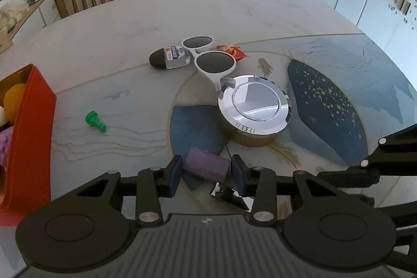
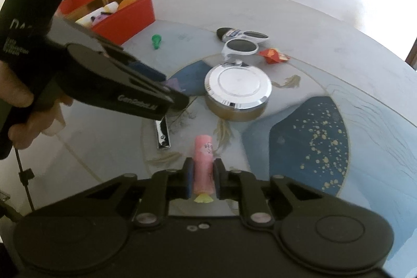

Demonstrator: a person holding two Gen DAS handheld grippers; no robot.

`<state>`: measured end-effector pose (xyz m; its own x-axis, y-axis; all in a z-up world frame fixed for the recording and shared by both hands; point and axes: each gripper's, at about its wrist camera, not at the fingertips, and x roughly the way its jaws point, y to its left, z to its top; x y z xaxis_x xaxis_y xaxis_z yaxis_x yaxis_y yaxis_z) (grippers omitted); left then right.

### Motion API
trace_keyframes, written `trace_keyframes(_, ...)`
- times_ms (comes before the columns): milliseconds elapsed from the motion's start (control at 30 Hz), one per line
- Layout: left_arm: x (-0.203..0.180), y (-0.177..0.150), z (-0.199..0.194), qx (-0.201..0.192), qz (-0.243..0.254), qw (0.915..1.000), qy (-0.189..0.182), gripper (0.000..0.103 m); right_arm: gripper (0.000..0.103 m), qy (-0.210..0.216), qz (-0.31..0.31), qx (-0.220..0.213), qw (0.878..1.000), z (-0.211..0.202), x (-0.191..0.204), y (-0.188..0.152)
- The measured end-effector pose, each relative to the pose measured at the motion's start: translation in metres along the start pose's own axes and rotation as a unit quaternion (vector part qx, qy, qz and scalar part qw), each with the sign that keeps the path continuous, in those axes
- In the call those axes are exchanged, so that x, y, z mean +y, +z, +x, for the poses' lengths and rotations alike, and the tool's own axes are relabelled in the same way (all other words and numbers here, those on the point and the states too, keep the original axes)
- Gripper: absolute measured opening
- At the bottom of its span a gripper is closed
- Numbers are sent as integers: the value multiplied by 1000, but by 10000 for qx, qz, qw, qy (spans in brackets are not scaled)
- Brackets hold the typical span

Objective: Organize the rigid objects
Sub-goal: 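Grasp the purple block with the left gripper while the right grasps the pink tube, then carry the purple block in the left gripper and pink tube in the right over the red tin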

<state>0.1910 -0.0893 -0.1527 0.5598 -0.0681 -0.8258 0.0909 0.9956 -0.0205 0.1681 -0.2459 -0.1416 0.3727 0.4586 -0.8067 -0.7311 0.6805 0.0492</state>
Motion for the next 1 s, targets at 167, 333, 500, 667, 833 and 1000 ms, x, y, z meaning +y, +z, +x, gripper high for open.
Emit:
trace_keyframes(167, 5, -1, -8, -44, -131, 9999, 51, 40, 15, -62, 169, -64, 9998, -9, -1, 4)
trace_keyframes(333, 17, -1, -22, -127, -302, 9994, 69, 40, 15, -114, 342, -127, 9993, -19, -1, 11)
trace_keyframes(500, 33, -1, -41, -173, -568, 9982, 94, 40, 15, -111, 470, -261, 9985, -33, 1, 21)
trace_keyframes(667, 50, 0, -63, -307, -762, 9966, 114, 40, 15, -101, 569, -409, 9975, -45, 7, 34)
trace_keyframes(833, 65, 1, -81, -423, -841, 9954, 158, 40, 15, -98, 564, -503, 9971, -52, 19, 51)
trace_keyframes(1000, 82, 1, -96, -510, -869, 9947, 197, 40, 15, -63, 490, -603, 9970, -55, 35, 69)
